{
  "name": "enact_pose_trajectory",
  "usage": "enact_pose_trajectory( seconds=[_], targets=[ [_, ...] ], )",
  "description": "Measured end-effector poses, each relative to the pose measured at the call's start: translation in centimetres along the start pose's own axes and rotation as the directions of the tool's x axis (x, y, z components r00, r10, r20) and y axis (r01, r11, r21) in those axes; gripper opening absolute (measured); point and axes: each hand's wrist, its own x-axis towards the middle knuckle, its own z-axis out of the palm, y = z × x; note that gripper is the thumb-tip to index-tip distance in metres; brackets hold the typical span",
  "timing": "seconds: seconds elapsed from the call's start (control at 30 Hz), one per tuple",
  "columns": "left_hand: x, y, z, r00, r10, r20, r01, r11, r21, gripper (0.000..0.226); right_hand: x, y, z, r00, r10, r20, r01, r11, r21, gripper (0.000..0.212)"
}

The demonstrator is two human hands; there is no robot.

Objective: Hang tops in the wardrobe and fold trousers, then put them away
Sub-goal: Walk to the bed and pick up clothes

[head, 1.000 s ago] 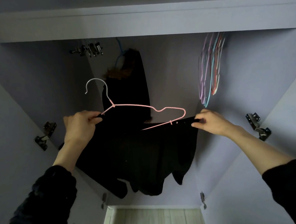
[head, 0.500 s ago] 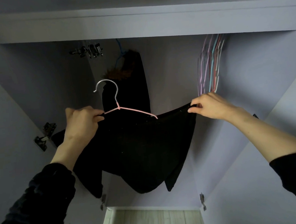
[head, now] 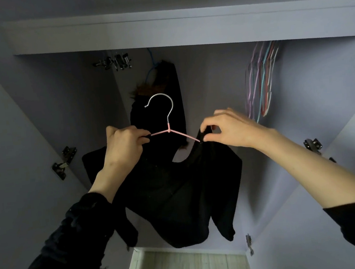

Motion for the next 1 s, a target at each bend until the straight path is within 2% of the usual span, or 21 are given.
enact_pose_trajectory(
  seconds=[0.1,0.13,0.23,0.33,0.43,0.53,0.6,0.7,0.8,0.9,1.0],
  targets=[
    [0.4,0.0,-0.4,0.998,-0.020,-0.056,0.016,0.998,-0.067,0.015,-0.8,0.4,1.4,0.978,0.153,0.143,-0.188,0.942,0.278,0.058],
    [0.6,0.0,-0.5,0.997,-0.033,-0.067,0.027,0.996,-0.089,0.016,-1.0,0.7,2.0,0.971,0.181,0.157,-0.220,0.933,0.285,0.057],
    [1.0,0.0,-0.7,0.994,-0.060,-0.086,0.047,0.989,-0.142,0.017,-1.4,1.6,3.1,0.963,0.241,0.123,-0.266,0.926,0.268,0.016],
    [1.3,-0.1,-0.4,0.996,-0.058,-0.068,0.047,0.987,-0.153,0.018,-1.7,1.6,3.7,0.961,0.272,0.043,-0.272,0.914,0.302,0.015],
    [0.9,-0.6,0.1,0.996,-0.068,-0.053,0.059,0.987,-0.152,0.018,-1.7,1.4,4.0,0.947,0.313,-0.069,-0.270,0.895,0.355,0.004],
    [-0.2,-2.2,1.0,0.992,-0.118,-0.036,0.116,0.992,-0.045,0.022,-1.9,1.6,3.8,0.932,0.307,-0.193,-0.233,0.915,0.330,0.014],
    [-1.0,-3.9,1.4,0.976,-0.215,0.021,0.215,0.976,0.019,0.031,-2.5,2.0,3.4,0.930,0.299,-0.213,-0.232,0.928,0.291,0.017],
    [-1.9,-6.2,1.9,0.911,-0.367,0.187,0.354,0.930,0.099,0.048,-3.4,3.0,2.9,0.922,0.315,-0.225,-0.243,0.923,0.297,0.016],
    [-2.4,-6.7,2.4,0.842,-0.422,0.337,0.403,0.906,0.130,0.059,-4.1,3.8,2.5,0.904,0.361,-0.228,-0.267,0.895,0.358,0.015],
    [-2.3,-6.5,2.4,0.862,-0.396,0.318,0.399,0.915,0.057,0.058,-4.3,4.2,1.9,0.899,0.378,-0.219,-0.275,0.879,0.389,0.015],
    [-1.7,-6.2,2.0,0.891,-0.411,0.194,0.418,0.909,0.007,0.038,-4.6,4.7,1.4,0.879,0.413,-0.240,-0.293,0.862,0.413,0.016]
  ],
)
